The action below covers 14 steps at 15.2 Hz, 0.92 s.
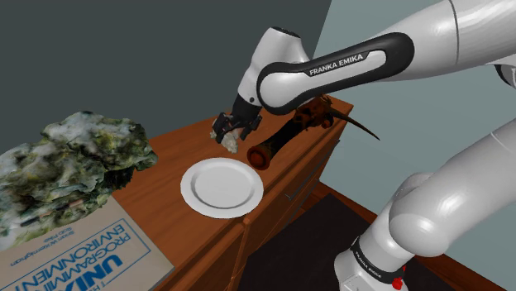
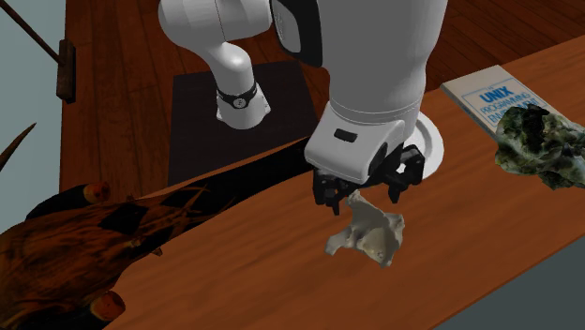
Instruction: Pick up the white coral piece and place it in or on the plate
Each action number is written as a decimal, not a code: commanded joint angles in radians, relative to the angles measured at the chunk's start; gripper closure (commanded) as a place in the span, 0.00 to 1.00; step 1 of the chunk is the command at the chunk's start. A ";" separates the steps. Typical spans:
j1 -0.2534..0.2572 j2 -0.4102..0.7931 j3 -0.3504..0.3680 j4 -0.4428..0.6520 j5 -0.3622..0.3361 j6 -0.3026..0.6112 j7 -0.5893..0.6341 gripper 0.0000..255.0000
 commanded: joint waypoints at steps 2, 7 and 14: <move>-0.002 0.031 0.006 -0.005 -0.007 0.037 0.005 0.00; -0.002 0.031 0.006 -0.005 -0.007 0.037 0.005 0.00; -0.002 0.031 0.006 -0.005 -0.007 0.037 0.005 1.00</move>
